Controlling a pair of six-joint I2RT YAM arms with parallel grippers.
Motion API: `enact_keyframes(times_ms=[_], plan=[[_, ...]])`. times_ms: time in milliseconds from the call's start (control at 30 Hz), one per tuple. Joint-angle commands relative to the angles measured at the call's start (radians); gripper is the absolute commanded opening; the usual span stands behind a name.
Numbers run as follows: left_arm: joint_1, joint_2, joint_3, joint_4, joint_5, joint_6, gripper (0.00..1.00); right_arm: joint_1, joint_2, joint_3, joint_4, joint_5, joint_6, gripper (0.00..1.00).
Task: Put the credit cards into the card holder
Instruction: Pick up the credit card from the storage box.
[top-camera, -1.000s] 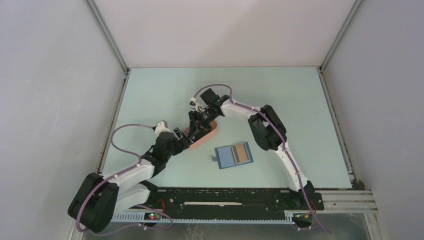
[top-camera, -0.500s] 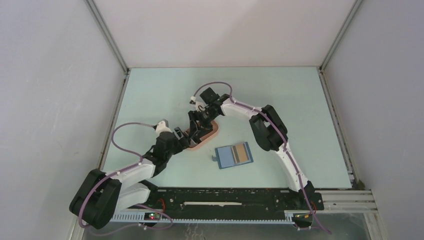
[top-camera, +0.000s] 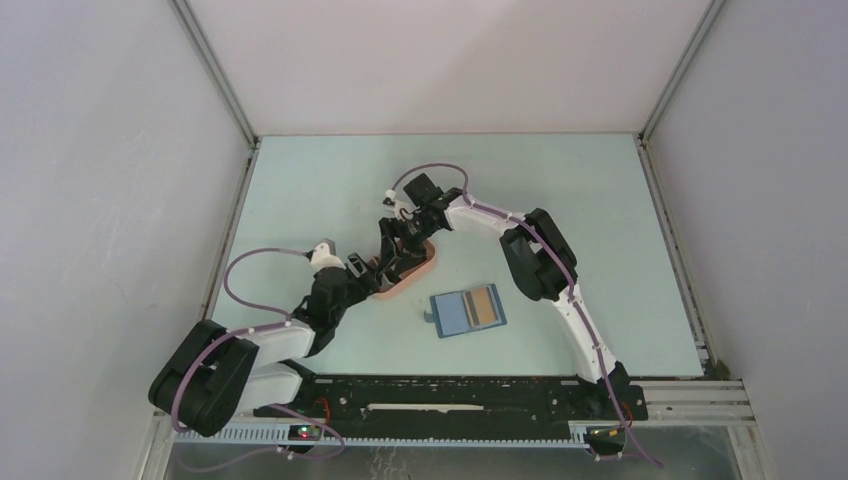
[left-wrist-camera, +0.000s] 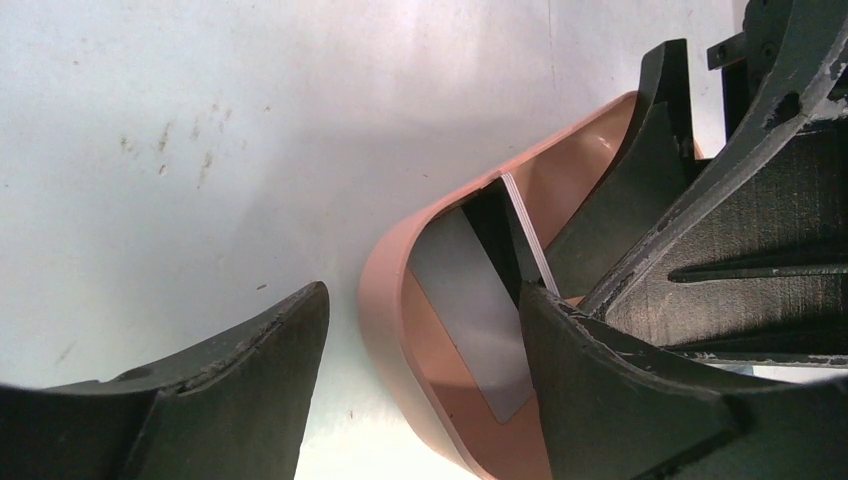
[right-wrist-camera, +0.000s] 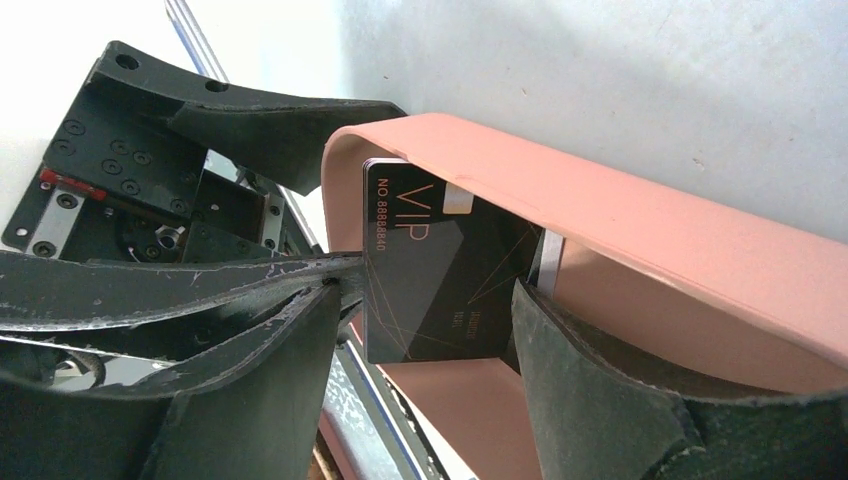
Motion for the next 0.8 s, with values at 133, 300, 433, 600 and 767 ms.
enact_keyframes(times_ms=[133,300,433,600,767], plan=[[-0.047,0.023,-0.025,0.075,0.257,-0.056,0.8,0.065,0.05,-0.057,0.103,0.01,0.148,0.74],[-0.06,0.015,-0.036,0.075,0.27,-0.056,0.81,0.062,0.035,-0.082,0.13,0.009,0.173,0.74],[-0.074,0.002,-0.042,0.064,0.277,-0.058,0.81,0.063,0.016,-0.086,0.115,0.069,0.143,0.74],[-0.093,-0.024,-0.038,0.036,0.277,-0.048,0.81,0.065,0.0,-0.098,0.121,0.101,0.137,0.74],[-0.105,-0.034,-0.039,0.023,0.277,-0.04,0.81,0.074,-0.01,-0.105,0.124,0.127,0.13,0.75]])
